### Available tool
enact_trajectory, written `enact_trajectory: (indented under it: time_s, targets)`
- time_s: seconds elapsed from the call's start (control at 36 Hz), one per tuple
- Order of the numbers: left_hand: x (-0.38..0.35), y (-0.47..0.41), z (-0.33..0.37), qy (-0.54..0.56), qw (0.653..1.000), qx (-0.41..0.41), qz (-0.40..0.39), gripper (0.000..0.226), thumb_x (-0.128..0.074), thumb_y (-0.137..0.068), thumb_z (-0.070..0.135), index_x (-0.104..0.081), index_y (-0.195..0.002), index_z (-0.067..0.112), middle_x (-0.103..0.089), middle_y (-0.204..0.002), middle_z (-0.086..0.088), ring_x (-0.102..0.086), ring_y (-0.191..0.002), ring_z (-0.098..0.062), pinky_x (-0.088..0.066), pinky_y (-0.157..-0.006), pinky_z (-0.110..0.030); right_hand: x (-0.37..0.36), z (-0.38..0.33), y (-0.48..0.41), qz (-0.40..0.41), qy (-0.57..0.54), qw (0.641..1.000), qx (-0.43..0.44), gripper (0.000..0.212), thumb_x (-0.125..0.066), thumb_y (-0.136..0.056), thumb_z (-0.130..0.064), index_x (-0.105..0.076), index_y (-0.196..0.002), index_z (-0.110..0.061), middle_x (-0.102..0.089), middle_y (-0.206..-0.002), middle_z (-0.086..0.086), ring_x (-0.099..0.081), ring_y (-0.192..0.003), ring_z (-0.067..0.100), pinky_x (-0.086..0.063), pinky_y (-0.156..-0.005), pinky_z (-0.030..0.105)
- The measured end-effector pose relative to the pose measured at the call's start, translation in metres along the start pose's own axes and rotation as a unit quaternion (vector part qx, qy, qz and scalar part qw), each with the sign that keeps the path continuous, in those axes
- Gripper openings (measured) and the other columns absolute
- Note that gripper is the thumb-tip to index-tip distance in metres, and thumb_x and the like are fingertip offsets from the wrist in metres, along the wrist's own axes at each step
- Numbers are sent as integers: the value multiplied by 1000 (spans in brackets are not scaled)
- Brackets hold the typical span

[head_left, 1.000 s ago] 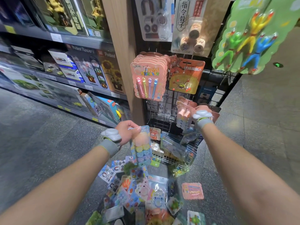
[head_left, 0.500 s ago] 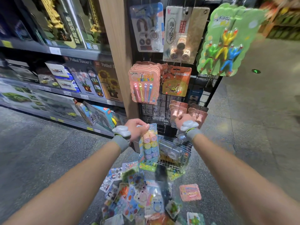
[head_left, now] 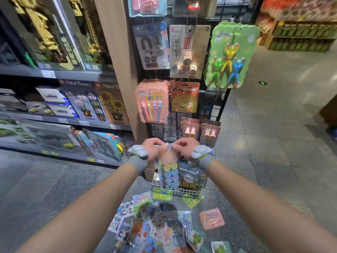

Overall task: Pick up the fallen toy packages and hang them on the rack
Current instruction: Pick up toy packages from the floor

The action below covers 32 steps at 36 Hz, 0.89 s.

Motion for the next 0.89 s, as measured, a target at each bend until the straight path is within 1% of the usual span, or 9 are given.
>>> enact_trajectory:
  time_s: [0.08,0.19,0.31,0.53,0.67,0.75,0.81,0.86,0.89]
  targets:
    - [-4,-1,2,4,1000,3,-23,24,-72,-86,38,-66,-72,20,-67,-71,1,-57,-63,-13,-44,-55,-24,0,2,1,-1,-8,1000,8,20,-71,-84,-41,-71,-87,-22,-67,-78,-10,-61,-72,12,-48,-64,27]
    - [-13,-4,3,8,999,13,-40,25,-72,-87,38,-65,-72,19,-66,-68,4,-56,-60,-10,-42,-52,-21,4,7,-1,8,-2,1000,-7,23,-71,-85,-39,-68,-79,-17,-72,-77,2,-66,-72,21,-58,-73,42]
    - [-18,-10,2,4,999,19,-51,24,-74,-85,39,-67,-74,18,-69,-74,-2,-60,-67,-16,-49,-60,-28,8,9,-2,4,19,1000,-10,23,-70,-86,-37,-66,-75,-17,-72,-78,4,-69,-80,29,-58,-76,47]
    - [-23,-22,8,-51,998,9,-46,26,-73,-87,35,-66,-68,17,-67,-68,0,-59,-62,-15,-53,-61,-30,20,21,-13,18,46,999,-10,23,-66,-90,-34,-69,-81,-13,-71,-84,4,-67,-83,26,-57,-78,41]
    - [-16,-28,-3,-68,997,23,-28,37,-66,-89,42,-60,-60,19,-72,-68,-8,-69,-66,-29,-59,-73,-43,32,33,-26,10,96,995,-23,21,-62,-92,-36,-69,-86,-17,-70,-89,0,-65,-84,22,-55,-77,35]
    - [-16,-35,-16,-70,996,52,-30,42,-60,-88,49,-59,-59,19,-69,-62,-8,-62,-55,-27,-57,-75,-51,43,46,-39,18,119,992,-36,17,-61,-93,-37,-68,-86,-23,-70,-93,-3,-64,-89,21,-53,-77,31]
    - [-15,-33,-16,-90,994,56,-30,43,-58,-93,45,-59,-61,16,-63,-57,-4,-55,-48,-21,-56,-65,-43,52,54,-45,34,141,988,-46,21,-59,-94,-37,-71,-94,-20,-69,-101,-1,-63,-95,22,-50,-79,30]
    - [-15,-31,-13,-126,990,49,-27,45,-56,-96,43,-59,-59,18,-58,-51,4,-50,-42,-15,-47,-54,-27,60,60,-51,39,171,982,-64,30,-55,-96,-37,-70,-102,-12,-68,-106,4,-62,-100,25,-48,-81,31]
    - [-14,-30,-11,-145,988,48,-24,46,-55,-96,43,-58,-58,19,-54,-48,7,-47,-41,-12,-42,-53,-24,64,63,-56,41,178,980,-74,32,-53,-97,-36,-70,-104,-10,-68,-107,7,-62,-100,26,-49,-84,32]
Point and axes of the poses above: each hand's wrist, its own y-axis away from the middle knuckle, its own x-axis out of the back of the hand, z = x × y, the point moved 7 cm from there along -y, towards the middle knuckle
